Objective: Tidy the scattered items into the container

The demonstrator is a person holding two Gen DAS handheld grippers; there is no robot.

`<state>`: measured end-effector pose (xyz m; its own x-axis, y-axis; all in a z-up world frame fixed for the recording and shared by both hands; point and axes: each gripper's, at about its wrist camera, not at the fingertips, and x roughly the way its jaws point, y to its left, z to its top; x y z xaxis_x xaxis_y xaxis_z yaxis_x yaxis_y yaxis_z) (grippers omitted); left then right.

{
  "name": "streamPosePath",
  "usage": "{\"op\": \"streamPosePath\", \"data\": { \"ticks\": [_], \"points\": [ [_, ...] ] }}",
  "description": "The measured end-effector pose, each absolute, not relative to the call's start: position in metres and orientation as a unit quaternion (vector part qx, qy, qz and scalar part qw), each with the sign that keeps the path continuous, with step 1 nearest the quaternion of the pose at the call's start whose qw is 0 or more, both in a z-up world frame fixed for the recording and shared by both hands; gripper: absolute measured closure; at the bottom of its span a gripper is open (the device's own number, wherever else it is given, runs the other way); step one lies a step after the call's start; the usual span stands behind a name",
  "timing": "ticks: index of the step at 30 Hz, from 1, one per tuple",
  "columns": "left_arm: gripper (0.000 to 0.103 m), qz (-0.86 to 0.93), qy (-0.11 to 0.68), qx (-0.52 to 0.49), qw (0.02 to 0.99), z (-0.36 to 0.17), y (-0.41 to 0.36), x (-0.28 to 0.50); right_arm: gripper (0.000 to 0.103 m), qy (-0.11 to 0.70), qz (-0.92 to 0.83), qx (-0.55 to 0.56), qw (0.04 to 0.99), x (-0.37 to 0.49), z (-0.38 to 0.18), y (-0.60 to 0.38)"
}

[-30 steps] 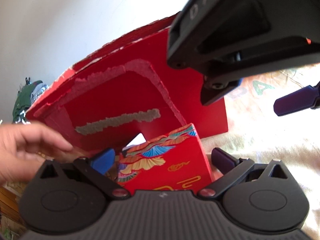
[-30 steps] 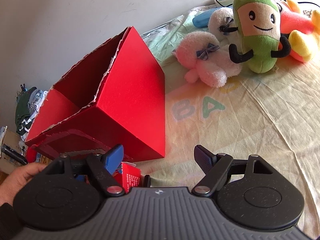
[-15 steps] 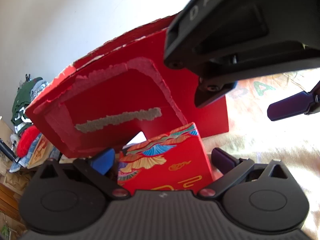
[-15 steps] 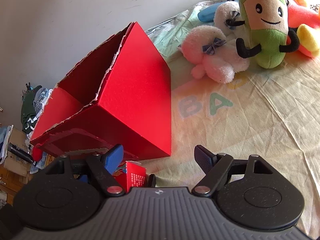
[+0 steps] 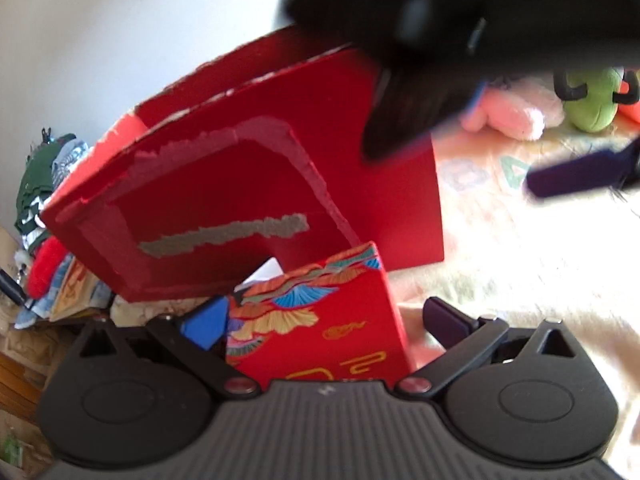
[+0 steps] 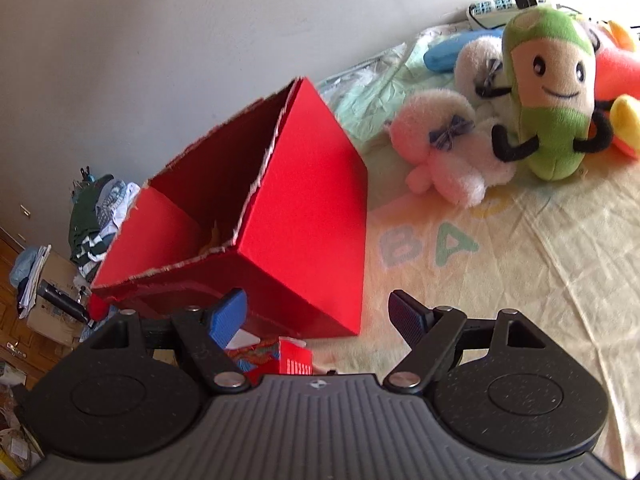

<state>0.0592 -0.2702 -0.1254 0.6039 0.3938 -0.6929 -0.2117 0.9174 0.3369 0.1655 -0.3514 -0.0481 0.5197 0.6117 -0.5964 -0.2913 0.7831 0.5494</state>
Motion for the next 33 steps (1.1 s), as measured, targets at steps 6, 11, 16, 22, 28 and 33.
{"op": "streamPosePath", "data": {
  "ticks": [6,11,16,22,28,33],
  "points": [
    [0.0,0.162,0.305,0.016,0.938,-0.068,-0.276,0.024,0.019,0.369,0.249,0.212,0.87,0.172,-0.022,-0.395],
    [0.0,0.126,0.258,-0.068,0.956,0.007,-0.236,0.035,0.019,0.353,0.221,0.171,0.893,0.174,-0.018,-0.414],
    [0.0,0.154,0.143,-0.127,0.969,0.079,-0.217,0.005,0.019,0.36,0.228,0.114,0.898,0.164,-0.028,-0.409],
    [0.0,0.205,0.168,-0.135,0.955,0.108,-0.18,-0.007,0.019,0.39,0.249,0.076,0.883,0.14,-0.037,-0.391],
    [0.001,0.205,0.297,-0.184,0.914,0.082,-0.136,-0.002,0.019,0.422,0.247,0.036,0.872,0.118,-0.043,-0.364],
    [0.001,0.217,0.295,-0.179,0.913,0.077,-0.112,0.011,0.019,0.425,0.205,0.037,0.881,0.103,-0.041,-0.347]
  ]
}}
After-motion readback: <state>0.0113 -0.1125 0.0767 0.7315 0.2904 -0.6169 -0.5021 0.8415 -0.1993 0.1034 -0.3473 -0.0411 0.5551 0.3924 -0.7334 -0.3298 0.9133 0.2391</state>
